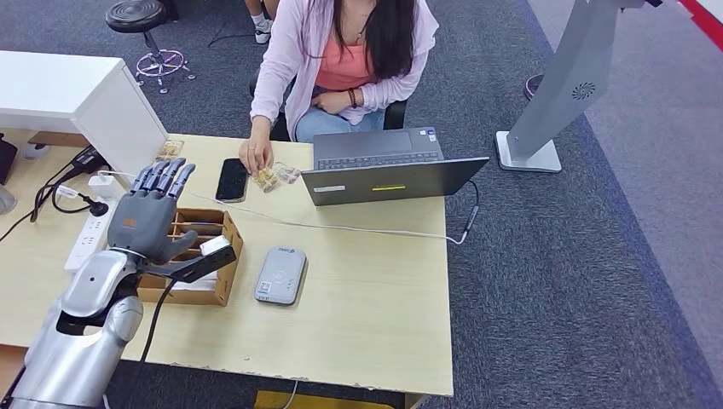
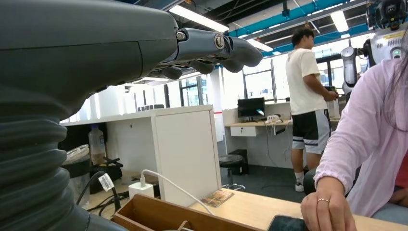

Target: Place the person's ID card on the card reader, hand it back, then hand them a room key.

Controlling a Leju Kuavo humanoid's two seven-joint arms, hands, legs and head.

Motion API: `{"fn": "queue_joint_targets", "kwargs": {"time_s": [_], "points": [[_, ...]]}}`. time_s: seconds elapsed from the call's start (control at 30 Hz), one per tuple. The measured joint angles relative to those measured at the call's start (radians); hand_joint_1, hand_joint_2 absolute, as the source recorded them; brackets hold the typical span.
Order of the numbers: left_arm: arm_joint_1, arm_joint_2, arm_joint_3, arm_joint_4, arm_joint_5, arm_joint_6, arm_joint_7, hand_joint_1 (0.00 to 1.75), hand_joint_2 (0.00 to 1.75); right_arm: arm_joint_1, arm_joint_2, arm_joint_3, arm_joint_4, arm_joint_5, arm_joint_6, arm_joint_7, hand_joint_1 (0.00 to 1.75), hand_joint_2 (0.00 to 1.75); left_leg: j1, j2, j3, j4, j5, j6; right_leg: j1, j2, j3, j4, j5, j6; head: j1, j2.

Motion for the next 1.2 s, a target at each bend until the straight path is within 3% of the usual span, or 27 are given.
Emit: {"fn": "queue_joint_targets", "kwargs": {"time_s": [0.57, 1.2], "points": [[-0.02, 0.003, 0.0, 0.084, 0.01, -0.043, 0.014, 0.0, 1.75, 0.0, 0.0, -0.006, 0.0, 0.019, 0.005, 0.001, 0.0, 0.0, 0.0, 0.0, 0.0, 0.0, 0.0, 0.0, 0.0, 0.0, 0.0, 0.0, 0.0, 0.0, 0.0, 0.0], [-0.037, -0.025, -0.002, 0.199, -0.007, -0.036, 0.029, 0.0, 1.75, -0.001, 0.0, -0.006, 0.0, 0.04, 0.013, -0.001, 0.0, 0.0, 0.0, 0.0, 0.0, 0.0, 0.0, 0.0, 0.0, 0.0, 0.0, 0.0, 0.0, 0.0, 0.0, 0.0]]}}
